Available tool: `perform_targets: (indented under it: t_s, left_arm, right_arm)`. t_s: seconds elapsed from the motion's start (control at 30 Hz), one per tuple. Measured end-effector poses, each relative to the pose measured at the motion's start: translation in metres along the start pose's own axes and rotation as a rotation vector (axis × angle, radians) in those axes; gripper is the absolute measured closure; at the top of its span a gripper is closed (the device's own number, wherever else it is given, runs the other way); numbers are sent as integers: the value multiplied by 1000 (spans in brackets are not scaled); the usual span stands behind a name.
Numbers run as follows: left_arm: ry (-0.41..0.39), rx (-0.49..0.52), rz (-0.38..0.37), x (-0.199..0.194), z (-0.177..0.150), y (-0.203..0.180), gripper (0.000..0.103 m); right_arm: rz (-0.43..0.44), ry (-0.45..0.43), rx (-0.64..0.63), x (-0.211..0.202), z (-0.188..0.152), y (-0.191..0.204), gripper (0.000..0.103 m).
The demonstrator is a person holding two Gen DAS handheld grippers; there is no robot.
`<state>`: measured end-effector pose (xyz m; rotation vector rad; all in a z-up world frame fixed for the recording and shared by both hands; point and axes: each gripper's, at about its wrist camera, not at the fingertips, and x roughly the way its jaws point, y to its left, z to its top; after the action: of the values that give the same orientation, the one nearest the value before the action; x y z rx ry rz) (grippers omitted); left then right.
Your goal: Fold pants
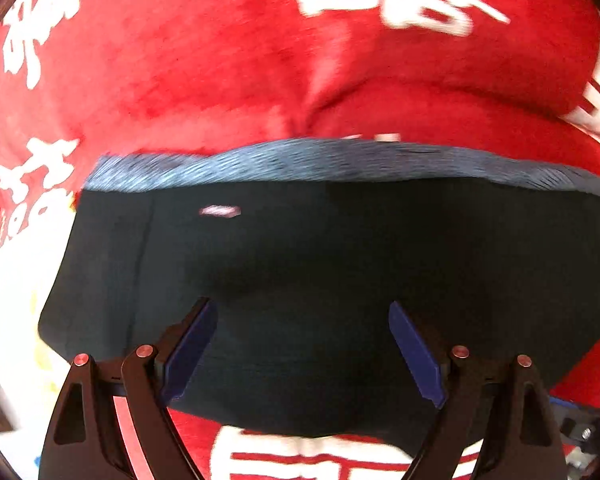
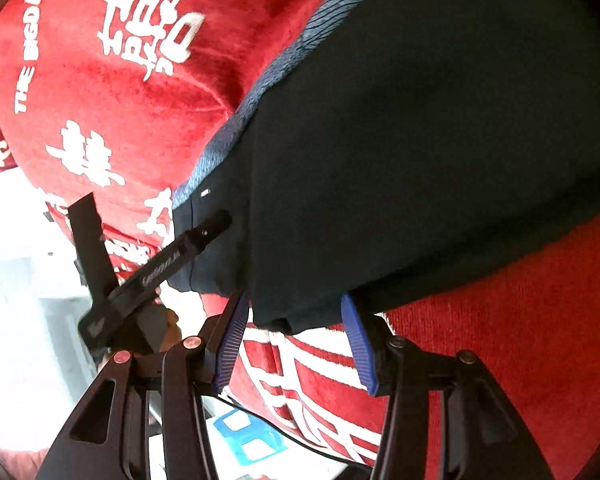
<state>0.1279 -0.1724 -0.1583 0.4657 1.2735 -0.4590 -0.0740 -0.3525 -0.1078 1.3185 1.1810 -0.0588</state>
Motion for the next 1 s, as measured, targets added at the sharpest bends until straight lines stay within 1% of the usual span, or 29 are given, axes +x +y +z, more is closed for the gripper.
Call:
perform_targets:
  t_s: [0.1, 0.13, 0.17, 0.2, 0.23, 0.3, 0.4, 0.47, 0.53, 0.67, 0.7, 0.73, 0.77, 0.8, 0.87, 0.9, 0.93, 1.0]
  left_arm:
    - [-8, 48, -17, 1, 1, -23, 14]
    - [-7, 54, -25, 2, 1, -28, 14]
    - [-3, 59, -30, 4, -1, -32, 14]
    - [0, 63, -28, 2, -2, -38, 14]
    - [7, 68, -25, 2, -6, -42, 14]
    - [21, 74, -27, -2, -15, -48, 14]
    - [27, 109, -32, -13, -37, -59, 14]
    - [38, 126, -15, -11, -51, -63, 14]
    - [7, 116, -5, -12, -62, -65, 14]
    - [-12, 139, 9, -17, -67, -71, 14]
    - [-2, 146, 12, -18, -66, -72, 14]
    - [9, 149, 18, -21, -64, -73, 14]
    - [14, 146, 18, -19, -54, -58, 14]
    - [4, 129, 6, -25, -49, -55, 14]
    - [-17, 106, -12, -29, -39, -44, 14]
    - [-26, 102, -20, -32, -33, -43, 14]
    - [-34, 105, -23, -33, -28, -45, 14]
    - [-31, 124, -11, -27, -19, -54, 14]
  right_arm:
    - [34, -28, 69, -1, 3, -8, 51]
    - [49, -40, 98, 0, 6, -11, 53]
    - [50, -46, 115, 0, 8, -13, 60]
    - [38, -49, 126, -1, 10, -14, 85]
    - [3, -55, 123, 0, 14, -12, 94]
    - [-22, -74, 66, -6, 14, -1, 94]
    - [-106, -83, -50, -14, -2, 20, 95]
    - [-149, -77, -59, -10, -10, 18, 95]
    - [-188, -71, -56, -2, -13, 10, 95]
    - [-196, -66, -84, -3, -15, 5, 93]
    - [-204, -60, -87, -5, -14, 6, 84]
    - [-226, -46, -91, -10, -15, 7, 73]
    - [-269, -36, -103, -18, -16, 10, 70]
    - [-309, -51, -133, -32, -17, 14, 70]
    - [-355, -94, -195, -57, -13, 19, 70]
    - [-389, -120, -220, -68, -10, 21, 70]
    - [-443, -161, -250, -82, -1, 24, 70]
    - [-492, -186, -272, -93, 14, 23, 70]
